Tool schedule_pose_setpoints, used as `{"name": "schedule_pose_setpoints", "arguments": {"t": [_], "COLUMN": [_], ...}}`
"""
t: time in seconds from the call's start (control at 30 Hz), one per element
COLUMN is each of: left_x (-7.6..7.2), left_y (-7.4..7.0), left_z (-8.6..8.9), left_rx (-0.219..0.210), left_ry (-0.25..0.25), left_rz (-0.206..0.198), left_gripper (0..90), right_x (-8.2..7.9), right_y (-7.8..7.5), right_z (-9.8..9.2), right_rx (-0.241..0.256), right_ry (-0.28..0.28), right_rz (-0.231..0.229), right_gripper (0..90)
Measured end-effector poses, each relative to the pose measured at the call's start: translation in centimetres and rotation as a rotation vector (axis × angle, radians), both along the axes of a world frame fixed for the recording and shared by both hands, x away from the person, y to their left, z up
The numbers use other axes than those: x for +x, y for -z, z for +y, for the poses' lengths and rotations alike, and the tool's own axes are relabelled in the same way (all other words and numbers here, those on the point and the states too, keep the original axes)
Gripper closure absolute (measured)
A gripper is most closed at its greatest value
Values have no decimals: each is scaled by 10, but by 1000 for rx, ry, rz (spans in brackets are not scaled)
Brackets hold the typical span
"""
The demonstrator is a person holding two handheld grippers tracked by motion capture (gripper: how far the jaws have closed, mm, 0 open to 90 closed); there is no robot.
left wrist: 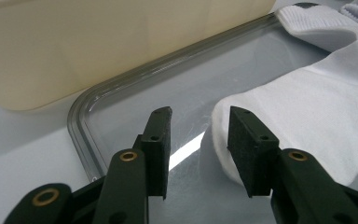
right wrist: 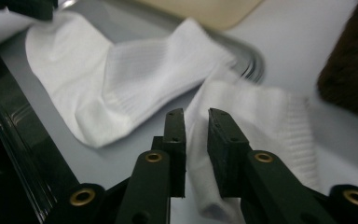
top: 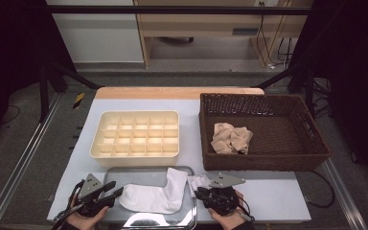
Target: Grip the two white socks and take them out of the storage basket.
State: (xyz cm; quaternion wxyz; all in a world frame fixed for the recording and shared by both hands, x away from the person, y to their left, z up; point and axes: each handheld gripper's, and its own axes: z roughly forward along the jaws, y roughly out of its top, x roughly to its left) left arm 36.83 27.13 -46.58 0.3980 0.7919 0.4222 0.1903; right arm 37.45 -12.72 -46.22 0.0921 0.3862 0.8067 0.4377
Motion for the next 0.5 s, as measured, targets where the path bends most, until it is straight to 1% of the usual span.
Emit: {"name": "schedule_pose_setpoints", "arguments": {"t": [0.03, 0.1, 0.13, 0.17, 0.2, 0.23, 0.3, 0.33, 0.4, 0.47, 0.5], "left_x": [0, 0, 0, 0, 1, 1, 1, 0, 1, 1, 1], "left_y": [0, 0, 0, 0, 0, 1, 1, 0, 1, 1, 1], "left_z": [0, 0, 0, 0, 0, 0, 0, 0, 0, 0, 0], "left_rx": [0, -1, -2, -6, -7, -2, 3, 2, -6, -2, -1], "left_ry": [0, -2, -2, -4, -4, -1, 1, 3, -1, 2, 4], "left_rz": [1, 2, 2, 0, 2, 5, 5, 4, 3, 4, 4], "left_gripper": [591, 590, 590, 590, 589, 589, 588, 588, 587, 585, 584], "right_x": [0, 1, 2, 5, 8, 12, 18, 21, 25, 27, 27], "right_y": [-6, -15, -18, -21, -22, -20, -14, -7, 0, 5, 7], "right_z": [-4, -13, -18, -24, -31, -37, -44, -45, -44, -40, -37], "right_rx": [12, 30, 36, 36, 21, 9, -4, -13, -19, -17, -20], "right_ry": [12, 44, 65, 91, 128, 153, 183, 185, 168, 145, 134], "right_rz": [-28, -70, -81, -95, -113, -114, -86, -70, -40, -9, -11], "right_gripper": [743, 733, 729, 718, 703, 687, 660, 638, 619, 599, 584]}}
